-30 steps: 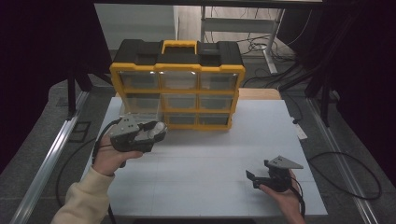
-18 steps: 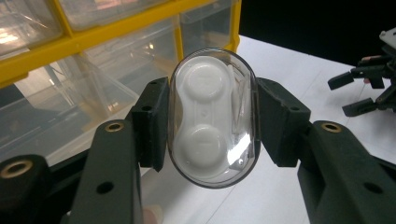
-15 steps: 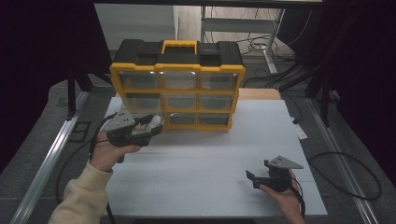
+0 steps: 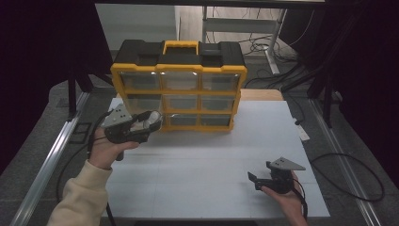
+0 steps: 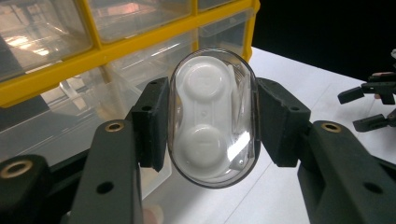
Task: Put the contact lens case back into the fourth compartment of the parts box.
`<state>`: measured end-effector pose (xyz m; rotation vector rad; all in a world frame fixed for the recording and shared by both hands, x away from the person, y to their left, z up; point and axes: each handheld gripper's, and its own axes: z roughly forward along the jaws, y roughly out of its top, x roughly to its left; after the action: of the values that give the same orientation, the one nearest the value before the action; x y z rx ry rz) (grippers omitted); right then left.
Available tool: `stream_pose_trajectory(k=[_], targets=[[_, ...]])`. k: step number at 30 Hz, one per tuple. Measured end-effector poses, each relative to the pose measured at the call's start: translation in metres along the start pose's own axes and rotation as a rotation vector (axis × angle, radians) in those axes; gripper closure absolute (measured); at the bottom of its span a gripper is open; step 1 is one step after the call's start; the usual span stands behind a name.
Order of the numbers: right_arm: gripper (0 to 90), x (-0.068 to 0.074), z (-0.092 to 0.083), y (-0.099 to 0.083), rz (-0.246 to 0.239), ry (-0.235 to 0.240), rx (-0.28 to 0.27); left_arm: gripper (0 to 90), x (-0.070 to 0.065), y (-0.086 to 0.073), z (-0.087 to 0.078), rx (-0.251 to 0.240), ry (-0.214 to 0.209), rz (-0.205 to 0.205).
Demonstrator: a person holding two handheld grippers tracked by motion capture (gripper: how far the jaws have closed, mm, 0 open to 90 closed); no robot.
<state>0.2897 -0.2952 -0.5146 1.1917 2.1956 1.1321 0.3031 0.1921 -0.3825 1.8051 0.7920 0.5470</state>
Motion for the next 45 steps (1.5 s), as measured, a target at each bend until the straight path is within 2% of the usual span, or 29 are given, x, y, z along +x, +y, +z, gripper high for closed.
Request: stream_pose_trajectory(k=[29, 45], targets=[[12.1, 0.000, 0.000, 0.000, -0.003, -0.001, 0.000, 48.1, 0.022, 0.014, 0.006, -0.012, 0.076, -0.039], [12.1, 0.000, 0.000, 0.000, -0.003, 0.000, 0.001, 48.1, 0.039, 0.011, 0.012, 0.002, 0.111, -0.070]])
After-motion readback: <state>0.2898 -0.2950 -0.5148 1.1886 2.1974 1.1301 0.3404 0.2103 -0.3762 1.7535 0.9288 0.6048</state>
